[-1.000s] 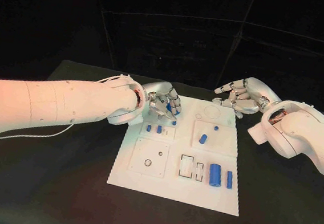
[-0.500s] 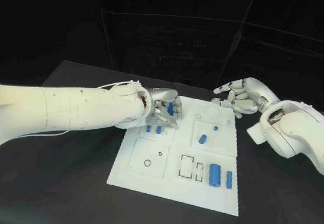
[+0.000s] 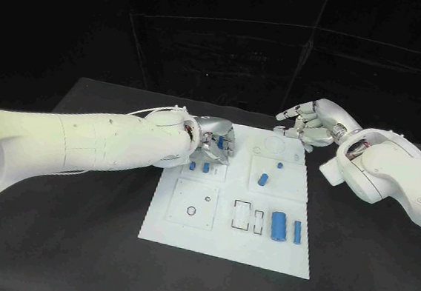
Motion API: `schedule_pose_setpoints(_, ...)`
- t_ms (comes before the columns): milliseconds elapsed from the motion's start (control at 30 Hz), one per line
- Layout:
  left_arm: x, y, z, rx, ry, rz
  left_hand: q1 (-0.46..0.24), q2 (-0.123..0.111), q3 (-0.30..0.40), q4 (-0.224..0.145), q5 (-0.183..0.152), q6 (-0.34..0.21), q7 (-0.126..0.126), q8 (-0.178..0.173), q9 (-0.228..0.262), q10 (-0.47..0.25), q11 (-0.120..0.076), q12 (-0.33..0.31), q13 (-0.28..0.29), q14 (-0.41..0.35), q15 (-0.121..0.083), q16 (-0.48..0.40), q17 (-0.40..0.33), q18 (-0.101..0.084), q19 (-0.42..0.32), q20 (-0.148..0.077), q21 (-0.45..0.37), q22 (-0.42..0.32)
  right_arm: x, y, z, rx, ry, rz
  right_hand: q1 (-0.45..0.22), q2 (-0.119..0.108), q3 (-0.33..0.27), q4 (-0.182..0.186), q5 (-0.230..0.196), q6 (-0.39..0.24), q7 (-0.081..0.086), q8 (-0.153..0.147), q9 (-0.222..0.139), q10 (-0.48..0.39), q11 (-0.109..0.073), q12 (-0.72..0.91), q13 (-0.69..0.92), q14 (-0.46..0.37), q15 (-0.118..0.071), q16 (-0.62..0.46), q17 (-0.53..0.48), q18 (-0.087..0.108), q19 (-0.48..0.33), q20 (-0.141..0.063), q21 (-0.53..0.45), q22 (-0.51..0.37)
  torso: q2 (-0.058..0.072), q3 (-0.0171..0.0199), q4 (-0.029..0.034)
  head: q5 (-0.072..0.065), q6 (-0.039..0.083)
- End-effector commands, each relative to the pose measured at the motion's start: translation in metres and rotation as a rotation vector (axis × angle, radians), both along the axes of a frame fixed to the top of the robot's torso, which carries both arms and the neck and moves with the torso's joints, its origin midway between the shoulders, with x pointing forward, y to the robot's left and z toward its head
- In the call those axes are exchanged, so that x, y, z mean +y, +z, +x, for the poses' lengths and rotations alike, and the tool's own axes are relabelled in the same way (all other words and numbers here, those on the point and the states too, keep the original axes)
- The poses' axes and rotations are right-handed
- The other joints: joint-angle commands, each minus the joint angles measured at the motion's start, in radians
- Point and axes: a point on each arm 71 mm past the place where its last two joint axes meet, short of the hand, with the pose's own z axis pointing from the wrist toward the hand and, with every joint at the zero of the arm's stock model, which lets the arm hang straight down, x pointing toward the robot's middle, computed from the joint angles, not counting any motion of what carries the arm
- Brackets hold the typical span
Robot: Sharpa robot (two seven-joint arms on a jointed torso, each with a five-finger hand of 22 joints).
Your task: Assemble the parts on the task board
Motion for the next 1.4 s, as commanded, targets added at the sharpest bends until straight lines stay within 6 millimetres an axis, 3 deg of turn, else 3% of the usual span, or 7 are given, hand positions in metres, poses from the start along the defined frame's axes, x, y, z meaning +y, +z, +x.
schedule_pose_setpoints(33,0.0013,-0.0021,0.0011,0.01,0.011,0.05,0.0,0.014,0.011,0.0,-0.005,0.009,0.002,-0.005,-0.002,0.01,0.0,-0.005,-0.003,0.03,-0.005,0.001,-0.002,-0.019,0.007,-0.001,0.004,0.002,0.0011,0.0016,0.0001,-0.007,0.005,0.0,-0.002,0.001,0.003,0.003,0.003,-0.006,0.0,0.006,-0.001,-0.001,0.001,0.003,-0.001,0.037,-0.007,-0.005,0.001,0.014,0.001,-0.004,-0.006,0.001,-0.001,-0.0002,0.0,-0.001,0.001)
schedule_pose_setpoints(500,-0.0007,-0.0041,0.0007,0.032,0.008,0.069,-0.006,0.016,0.034,-0.006,-0.005,0.015,0.003,-0.012,-0.002,0.013,0.001,-0.017,-0.011,0.031,-0.005,-0.001,-0.007,-0.02,0.008,-0.001,0.008,0.008,0.0014,0.0015,0.0001,-0.007,0.006,0.0,-0.001,0.002,0.004,0.004,0.005,-0.006,0.0,0.007,-0.001,0.0,0.001,0.004,0.0,0.038,-0.007,-0.004,0.003,0.014,0.002,-0.004,-0.005,0.002,-0.001,-0.0004,0.0009,-0.002,-0.001)
schedule_pose_setpoints(933,0.0038,-0.0033,0.0,0.023,0.023,0.063,-0.034,-0.027,0.031,-0.021,-0.005,-0.007,0.008,-0.037,-0.004,-0.041,0.017,-0.052,-0.013,0.029,0.007,-0.008,-0.025,-0.02,0.006,0.007,0.002,0.005,0.0009,0.0015,0.0001,-0.007,0.005,0.0,-0.001,0.002,0.004,0.004,0.005,-0.006,0.0,0.007,-0.001,0.0,0.001,0.004,0.0,0.038,-0.007,-0.004,0.003,0.014,0.002,-0.004,-0.005,0.002,0.0,-0.0008,0.0014,-0.006,-0.002)
schedule_pose_setpoints(1400,0.0072,-0.0038,-0.0014,0.03,0.031,0.068,-0.034,-0.026,0.03,-0.024,-0.004,-0.007,0.008,-0.039,-0.003,-0.05,0.019,-0.053,-0.012,0.029,0.008,-0.009,-0.028,-0.02,0.005,0.009,0.0,0.003,0.0018,0.0013,0.0005,-0.006,0.007,-0.001,-0.001,0.002,0.004,0.004,0.006,-0.006,0.0,0.007,-0.001,0.001,0.001,0.006,0.002,0.038,-0.007,-0.004,0.004,0.013,0.003,-0.004,-0.005,0.003,-0.001,-0.0008,0.0019,-0.004,-0.003)
